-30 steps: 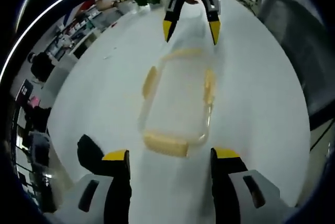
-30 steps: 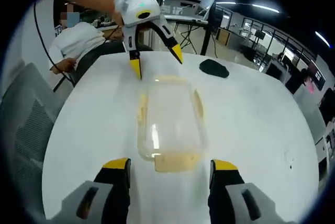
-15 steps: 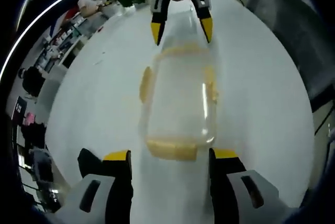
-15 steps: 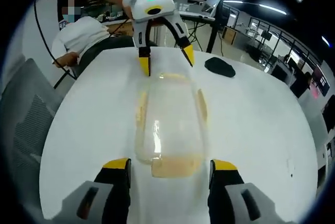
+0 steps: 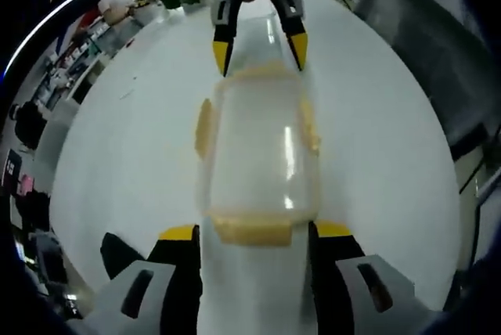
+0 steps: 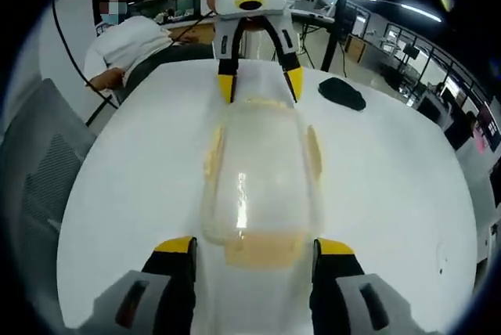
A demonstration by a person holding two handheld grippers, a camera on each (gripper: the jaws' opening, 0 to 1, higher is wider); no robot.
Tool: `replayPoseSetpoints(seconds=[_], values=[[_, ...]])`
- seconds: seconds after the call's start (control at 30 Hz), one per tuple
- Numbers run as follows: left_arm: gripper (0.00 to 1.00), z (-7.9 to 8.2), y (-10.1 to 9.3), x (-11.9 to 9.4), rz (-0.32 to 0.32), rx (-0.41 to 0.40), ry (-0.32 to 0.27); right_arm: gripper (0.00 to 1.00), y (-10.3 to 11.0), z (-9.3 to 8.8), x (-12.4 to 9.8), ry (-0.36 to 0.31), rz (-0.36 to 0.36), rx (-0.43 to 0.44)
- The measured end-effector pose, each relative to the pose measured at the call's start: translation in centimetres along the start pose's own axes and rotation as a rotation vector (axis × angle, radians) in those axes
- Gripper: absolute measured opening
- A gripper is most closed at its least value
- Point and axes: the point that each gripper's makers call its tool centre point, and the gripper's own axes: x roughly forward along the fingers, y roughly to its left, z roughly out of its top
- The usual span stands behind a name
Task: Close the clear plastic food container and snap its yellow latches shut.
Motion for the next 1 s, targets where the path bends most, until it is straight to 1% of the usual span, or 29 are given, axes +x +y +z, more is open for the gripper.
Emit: replayPoseSetpoints(seconds=[0.07,0.1,0.13,0.2,0.23,0.27,0.3,0.4,0.43,0.47,0.5,0.6,0.93,1.0], values=[[0.56,0.0,0.1,0.0,-0.013,-0.004,0.002,0.56,-0.1,0.0,0.0,0.002,0.006,-0.001],[0.56,-0.1,0.0,0.1,-0.033,-0.01,0.003,0.55,-0.2,-0.1,0.0,0.007,0.005,-0.004],[0.55,-0.3,0.2,0.1,-0.035,-0.008,0.0,0.53,-0.3,-0.2,0.0,0.01,0.006,-0.004],[0.53,-0.2,0.2,0.2,-0.05,-0.012,-0.002,0.48,0.0,-0.5,0.1,0.024,0.018,-0.007],[0.53,-0.2,0.1,0.2,-0.06,-0.013,0.0,0.47,-0.1,-0.7,0.2,0.035,0.015,-0.018],[0.52,-0.2,0.0,0.2,-0.068,-0.01,0.0,0.46,0.2,-0.7,0.2,0.034,0.028,-0.014],[0.52,-0.1,-0.1,0.3,-0.077,-0.009,0.0,0.46,0.1,-0.7,0.2,0.031,0.022,-0.007],[0.47,-0.2,-0.5,0.4,-0.108,-0.026,0.004,0.45,0.1,-0.8,0.2,0.033,0.031,0.002],[0.41,-0.3,-0.9,0.4,-0.138,-0.046,0.011,0.44,0.1,-0.8,0.2,0.033,0.035,0.004],[0.39,-0.4,-1.3,0.4,-0.164,-0.051,0.015,0.4,0.2,-0.8,0.2,0.033,0.042,0.001],[0.39,-0.4,-1.1,0.4,-0.148,-0.043,0.015,0.38,0.4,-0.9,0.2,0.041,0.049,0.004],[0.39,-0.4,-1.1,0.7,-0.149,-0.026,0.015,0.38,0.3,-0.7,0.2,0.034,0.043,0.002],[0.38,-0.3,-1.6,0.8,-0.148,-0.033,0.033,0.37,0.2,-0.6,0.2,0.057,0.042,0.019],[0.38,-0.5,-1.4,0.7,-0.145,-0.04,0.028,0.37,0.2,-0.7,0.3,0.061,0.045,0.015]])
